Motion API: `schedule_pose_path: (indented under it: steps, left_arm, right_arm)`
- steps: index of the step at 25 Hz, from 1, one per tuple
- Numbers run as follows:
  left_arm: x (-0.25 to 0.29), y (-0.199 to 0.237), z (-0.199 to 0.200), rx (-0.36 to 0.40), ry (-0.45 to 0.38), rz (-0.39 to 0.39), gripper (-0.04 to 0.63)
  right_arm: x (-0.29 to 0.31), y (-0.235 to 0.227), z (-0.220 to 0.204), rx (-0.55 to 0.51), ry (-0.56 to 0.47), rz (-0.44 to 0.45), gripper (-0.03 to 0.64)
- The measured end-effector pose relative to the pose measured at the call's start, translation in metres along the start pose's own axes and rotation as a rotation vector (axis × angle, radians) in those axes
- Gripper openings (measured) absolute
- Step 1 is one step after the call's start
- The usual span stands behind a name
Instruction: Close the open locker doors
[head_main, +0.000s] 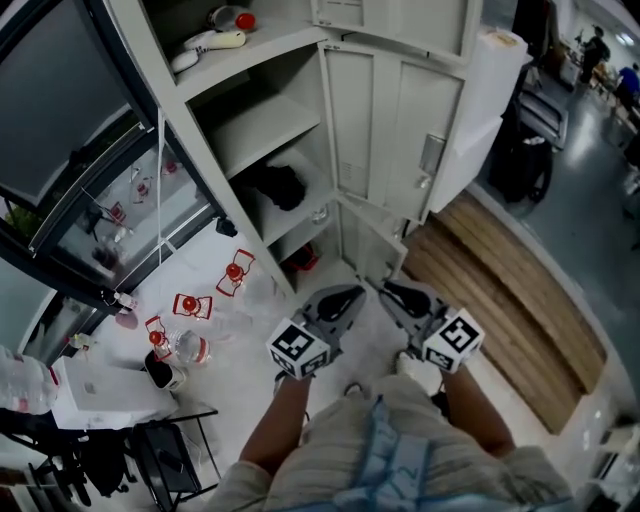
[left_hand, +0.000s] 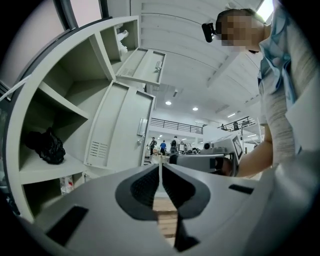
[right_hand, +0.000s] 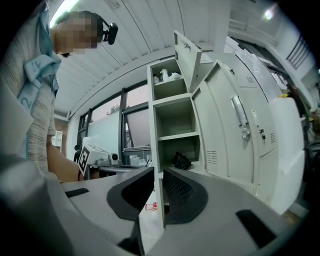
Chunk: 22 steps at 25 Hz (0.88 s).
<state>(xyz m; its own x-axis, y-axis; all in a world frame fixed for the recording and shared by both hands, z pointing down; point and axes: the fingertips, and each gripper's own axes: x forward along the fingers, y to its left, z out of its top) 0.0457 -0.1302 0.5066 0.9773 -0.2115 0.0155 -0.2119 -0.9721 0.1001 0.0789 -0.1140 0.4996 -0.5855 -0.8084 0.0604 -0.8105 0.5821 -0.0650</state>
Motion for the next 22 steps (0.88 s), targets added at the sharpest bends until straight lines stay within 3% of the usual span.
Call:
schedule_pose_path:
  steps: [17, 22]
  left_arm:
    - [0.073, 0.050, -0.032, -0.071, 0.062, 0.008, 0.003]
    - [0.091, 0.057, -0.035, -0.074, 0.070, 0.004, 0.005]
  right_arm:
    - [0.016, -0.098, -0.038, 0.045, 0.136, -0.021, 0.054]
    - [0.019, -0.122, -0.041, 0.034, 0.124, -0.027, 0.058]
